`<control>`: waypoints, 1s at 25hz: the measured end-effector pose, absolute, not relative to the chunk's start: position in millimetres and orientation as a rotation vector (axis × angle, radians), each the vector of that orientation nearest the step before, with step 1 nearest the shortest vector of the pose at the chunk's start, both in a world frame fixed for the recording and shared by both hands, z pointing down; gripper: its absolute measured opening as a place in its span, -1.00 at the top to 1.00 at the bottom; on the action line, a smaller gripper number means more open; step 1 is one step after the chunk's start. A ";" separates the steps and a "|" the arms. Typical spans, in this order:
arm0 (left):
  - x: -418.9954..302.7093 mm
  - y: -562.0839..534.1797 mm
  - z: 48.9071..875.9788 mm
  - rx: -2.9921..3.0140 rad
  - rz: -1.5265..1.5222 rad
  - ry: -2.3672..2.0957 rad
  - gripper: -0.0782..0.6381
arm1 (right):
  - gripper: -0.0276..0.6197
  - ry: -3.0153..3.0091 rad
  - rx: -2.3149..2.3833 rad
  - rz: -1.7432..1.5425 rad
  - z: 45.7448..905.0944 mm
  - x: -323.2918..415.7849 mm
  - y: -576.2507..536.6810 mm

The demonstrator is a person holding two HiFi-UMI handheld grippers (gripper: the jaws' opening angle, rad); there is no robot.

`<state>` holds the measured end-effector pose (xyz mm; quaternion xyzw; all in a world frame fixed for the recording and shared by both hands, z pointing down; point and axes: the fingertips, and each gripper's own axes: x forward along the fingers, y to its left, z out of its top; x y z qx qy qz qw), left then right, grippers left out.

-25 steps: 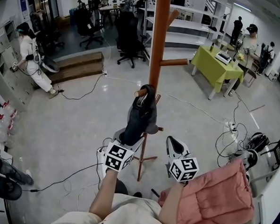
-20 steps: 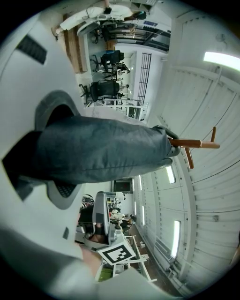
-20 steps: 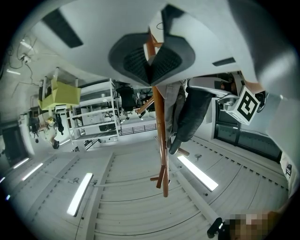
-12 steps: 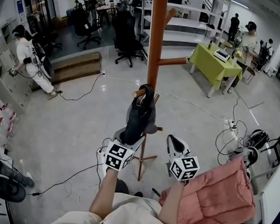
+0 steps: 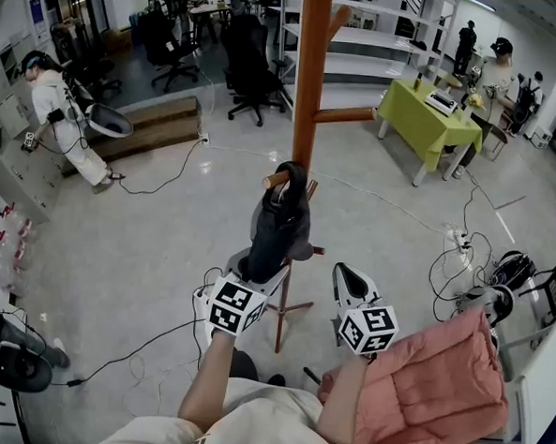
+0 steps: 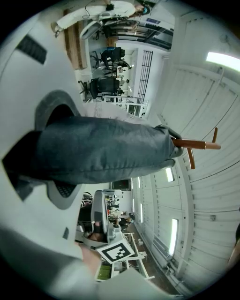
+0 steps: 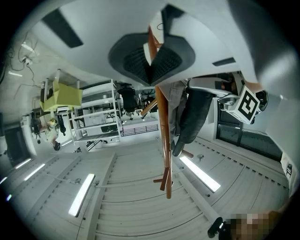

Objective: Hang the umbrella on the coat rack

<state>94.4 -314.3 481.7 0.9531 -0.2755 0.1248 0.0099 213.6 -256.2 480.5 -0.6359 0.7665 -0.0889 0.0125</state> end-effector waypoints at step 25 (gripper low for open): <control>78.8 -322.3 476.1 2.943 0.320 -0.905 -0.05 | 0.91 2.384 -1.991 -0.284 480.6 207.9 -254.6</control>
